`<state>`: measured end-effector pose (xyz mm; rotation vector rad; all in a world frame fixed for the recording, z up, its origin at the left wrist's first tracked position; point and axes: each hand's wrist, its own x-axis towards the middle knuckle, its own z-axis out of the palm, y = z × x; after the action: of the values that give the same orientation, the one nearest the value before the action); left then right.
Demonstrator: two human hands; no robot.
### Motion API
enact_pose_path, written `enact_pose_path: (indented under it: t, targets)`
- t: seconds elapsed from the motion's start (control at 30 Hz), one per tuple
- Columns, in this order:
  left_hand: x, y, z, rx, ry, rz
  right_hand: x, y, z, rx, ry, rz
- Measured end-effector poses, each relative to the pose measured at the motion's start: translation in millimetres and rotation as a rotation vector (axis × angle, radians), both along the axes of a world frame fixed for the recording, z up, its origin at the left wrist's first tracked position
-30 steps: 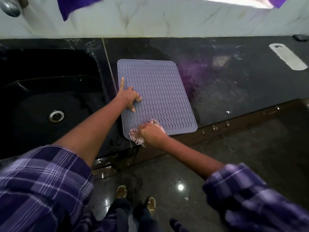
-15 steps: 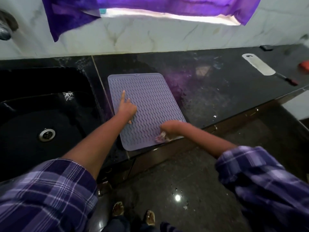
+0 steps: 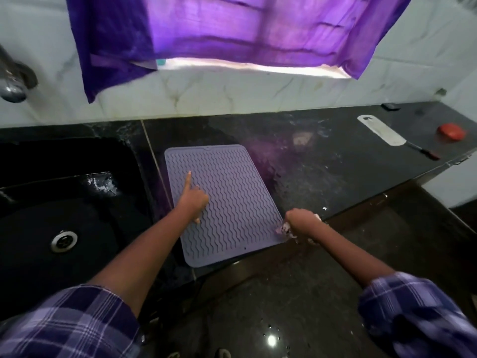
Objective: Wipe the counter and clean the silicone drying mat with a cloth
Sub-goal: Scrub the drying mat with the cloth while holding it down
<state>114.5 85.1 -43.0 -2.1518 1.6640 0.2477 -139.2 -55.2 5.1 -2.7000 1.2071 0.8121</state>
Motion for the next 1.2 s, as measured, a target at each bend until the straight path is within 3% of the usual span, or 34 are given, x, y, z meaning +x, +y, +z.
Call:
enact_pose_path:
  t: [0.07,0.2,0.43,0.7,0.8,0.97,1.07,1.2]
  targets:
    - [5,-3,4,-0.01,0.08,0.031,16,-17,15,-0.021,-0.088,-0.039]
    - [24,-15,9,-0.204,0.335,0.252,60,-45,28,-0.019,-0.313,-0.038]
    - [33,-56,7,-0.333,0.269,0.318,125,-86,22,-0.089,-0.45,-0.023]
    - [59,-123,0,-0.103,0.277,0.357,219,-154,-3,-0.169,-0.406,0.272]
    - [64,-130,-13,0.003,0.261,0.343,233,-157,-27,-0.121,-0.393,0.251]
    - [64,-133,-14,0.025,0.211,0.356,211,-149,-36,-0.06,-0.404,0.249]
    - [57,-134,-9,0.046,0.178,0.357,175,-131,-33,0.063,-0.296,0.267]
    - [54,-135,-5,0.029,0.121,0.324,143,-115,-16,0.186,0.061,0.4]
